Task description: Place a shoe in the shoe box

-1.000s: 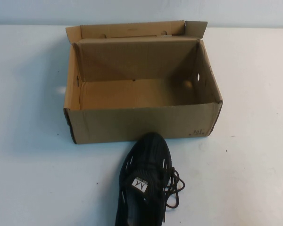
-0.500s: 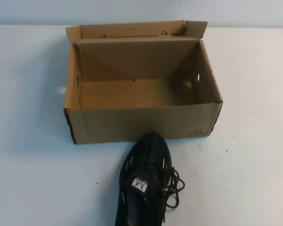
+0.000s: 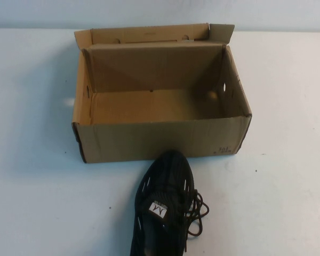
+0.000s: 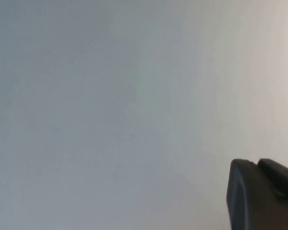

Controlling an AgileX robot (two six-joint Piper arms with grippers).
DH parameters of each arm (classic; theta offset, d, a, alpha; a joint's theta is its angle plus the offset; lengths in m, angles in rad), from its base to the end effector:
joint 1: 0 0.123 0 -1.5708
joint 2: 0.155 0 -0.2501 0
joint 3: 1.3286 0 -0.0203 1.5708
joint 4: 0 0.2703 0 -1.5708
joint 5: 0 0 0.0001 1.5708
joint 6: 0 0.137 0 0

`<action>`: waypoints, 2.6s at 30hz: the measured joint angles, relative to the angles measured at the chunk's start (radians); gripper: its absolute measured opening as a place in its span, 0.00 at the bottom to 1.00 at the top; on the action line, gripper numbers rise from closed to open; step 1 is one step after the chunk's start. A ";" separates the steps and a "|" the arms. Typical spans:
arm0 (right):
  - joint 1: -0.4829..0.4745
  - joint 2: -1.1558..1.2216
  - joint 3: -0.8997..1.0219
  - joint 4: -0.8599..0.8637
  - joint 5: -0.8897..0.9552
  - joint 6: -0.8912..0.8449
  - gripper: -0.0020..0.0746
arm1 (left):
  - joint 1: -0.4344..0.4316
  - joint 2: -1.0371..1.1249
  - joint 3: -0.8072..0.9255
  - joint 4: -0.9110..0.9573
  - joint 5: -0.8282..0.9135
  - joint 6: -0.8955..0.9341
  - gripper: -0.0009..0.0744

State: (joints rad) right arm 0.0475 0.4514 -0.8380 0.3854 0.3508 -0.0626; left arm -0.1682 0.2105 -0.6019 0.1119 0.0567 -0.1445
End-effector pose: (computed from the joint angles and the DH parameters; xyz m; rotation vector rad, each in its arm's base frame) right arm 0.1591 0.0253 0.4267 0.0745 1.4340 0.3795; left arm 0.1204 -0.0196 0.4109 0.0722 1.1480 -0.1747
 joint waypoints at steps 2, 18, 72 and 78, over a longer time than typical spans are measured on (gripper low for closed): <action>0.000 0.062 0.000 -0.019 0.097 -0.021 0.01 | 0.000 0.007 0.000 0.000 0.068 0.000 0.01; 0.032 0.477 -0.260 0.309 0.608 -0.551 0.01 | 0.000 0.059 -0.075 -0.069 0.493 0.017 0.01; 0.859 1.264 -0.466 -0.539 0.552 -0.139 0.57 | 0.000 0.260 -0.268 -0.258 0.877 0.184 0.01; 0.861 1.270 -0.466 -0.485 0.538 -0.145 0.57 | 0.000 0.260 -0.268 -0.258 0.877 0.183 0.01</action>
State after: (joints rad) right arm 0.9083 1.7219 -1.3036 -0.0997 0.8888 -0.2078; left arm -0.1682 0.4705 -0.8703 -0.1457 0.9339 0.0383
